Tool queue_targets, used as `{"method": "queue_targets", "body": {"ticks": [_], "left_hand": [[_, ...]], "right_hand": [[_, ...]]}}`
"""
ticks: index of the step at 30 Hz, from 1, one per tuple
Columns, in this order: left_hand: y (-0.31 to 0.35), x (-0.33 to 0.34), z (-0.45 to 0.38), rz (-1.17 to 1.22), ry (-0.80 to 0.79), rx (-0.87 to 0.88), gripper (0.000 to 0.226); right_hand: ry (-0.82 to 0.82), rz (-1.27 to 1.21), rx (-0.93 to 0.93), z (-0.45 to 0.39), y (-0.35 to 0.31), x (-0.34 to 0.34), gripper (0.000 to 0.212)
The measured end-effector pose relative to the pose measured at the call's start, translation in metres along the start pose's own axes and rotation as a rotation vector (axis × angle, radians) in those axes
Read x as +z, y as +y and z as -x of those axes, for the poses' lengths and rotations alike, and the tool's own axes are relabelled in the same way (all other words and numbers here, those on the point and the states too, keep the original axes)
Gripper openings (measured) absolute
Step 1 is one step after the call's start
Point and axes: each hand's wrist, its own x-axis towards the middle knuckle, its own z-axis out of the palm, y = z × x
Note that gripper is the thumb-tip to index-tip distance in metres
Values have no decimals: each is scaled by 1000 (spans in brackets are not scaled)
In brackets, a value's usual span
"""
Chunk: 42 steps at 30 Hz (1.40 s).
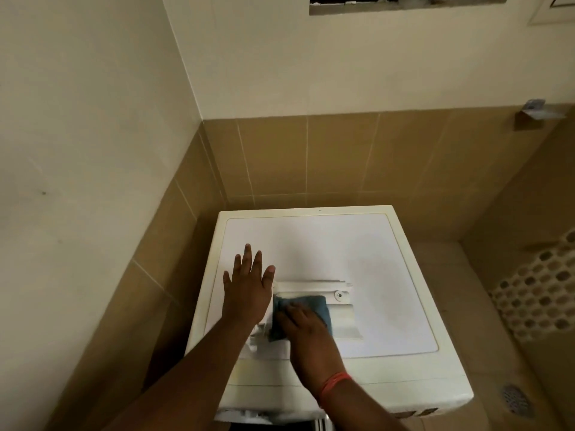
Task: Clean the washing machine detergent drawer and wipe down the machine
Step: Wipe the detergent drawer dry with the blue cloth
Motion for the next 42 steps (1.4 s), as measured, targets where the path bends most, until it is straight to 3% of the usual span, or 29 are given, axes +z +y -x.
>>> {"method": "queue_targets", "body": {"ticks": [2,6,11,16,18,23,28,31,37,40,42], "left_hand": [[-1,0,0,14,5,6,77],[-1,2,-2,14,26,16,78],[-3,4,-3,-31,41,14,104],[-4,2,-1,-71,20,20,86],[-4,3,-2,-62,33,25,89],[-5,3,-2,-30,18,39,82],[-7,4,-3,-27,3,38,78],[-9,5,-4,-10,-7,40,77],[-8,4,-4,45,1,46,80],[-8,4,-3,43,0,45,80],[-8,4,-4,51,-3,46,79]], "right_hand": [[36,33,-14,2,20,-8,45],[47,50,181,18,61,-32,52],[101,-6,228,3,23,2,44],[35,-3,97,0,12,19,54],[14,83,176,13,34,8,58],[129,66,429,21,49,-7,44],[69,59,262,-2,-8,37,56],[71,118,213,0,5,25,61],[84,192,483,18,48,-6,57],[72,66,447,-6,11,18,52],[-4,-144,396,-24,-11,28,45]]}}
